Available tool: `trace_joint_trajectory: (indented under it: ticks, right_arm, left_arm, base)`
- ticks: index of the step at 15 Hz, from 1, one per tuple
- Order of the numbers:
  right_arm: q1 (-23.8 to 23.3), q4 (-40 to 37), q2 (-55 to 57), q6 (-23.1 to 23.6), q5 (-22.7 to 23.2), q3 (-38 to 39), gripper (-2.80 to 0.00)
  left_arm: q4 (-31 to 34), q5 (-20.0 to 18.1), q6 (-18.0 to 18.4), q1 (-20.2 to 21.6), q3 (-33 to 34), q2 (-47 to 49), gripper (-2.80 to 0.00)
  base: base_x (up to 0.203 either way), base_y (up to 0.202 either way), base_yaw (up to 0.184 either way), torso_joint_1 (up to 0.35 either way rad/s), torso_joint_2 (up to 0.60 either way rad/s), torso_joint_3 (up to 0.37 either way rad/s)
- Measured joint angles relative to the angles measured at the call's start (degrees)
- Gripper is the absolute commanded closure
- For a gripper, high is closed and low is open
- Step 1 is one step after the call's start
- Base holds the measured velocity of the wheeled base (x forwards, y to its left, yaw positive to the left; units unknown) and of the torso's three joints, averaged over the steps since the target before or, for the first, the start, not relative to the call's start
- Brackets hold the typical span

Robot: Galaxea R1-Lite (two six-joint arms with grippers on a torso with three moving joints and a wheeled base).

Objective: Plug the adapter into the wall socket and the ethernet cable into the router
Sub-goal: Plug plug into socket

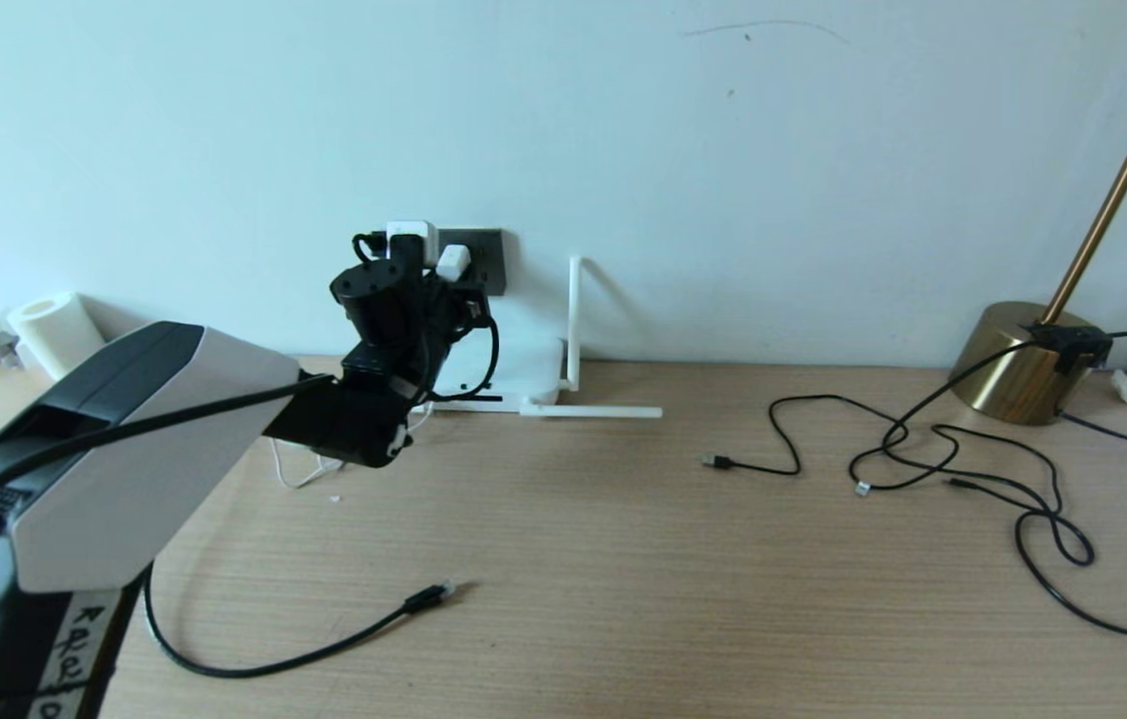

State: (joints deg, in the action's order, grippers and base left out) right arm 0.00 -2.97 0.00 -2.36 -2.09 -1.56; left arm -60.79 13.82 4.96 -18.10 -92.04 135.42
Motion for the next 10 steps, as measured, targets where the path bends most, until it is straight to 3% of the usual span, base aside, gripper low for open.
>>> trace_joint_trajectory:
  ticks: [10]
  right_arm:
    - [0.0, 0.0, 0.0, -0.02, 0.01, -0.01, 0.0]
  left_arm:
    - [-0.04, 0.09, 0.0, -0.2, -0.62, 0.39, 0.0]
  base:
    - [0.0, 0.0, 0.0, 0.0, 0.0, 0.0]
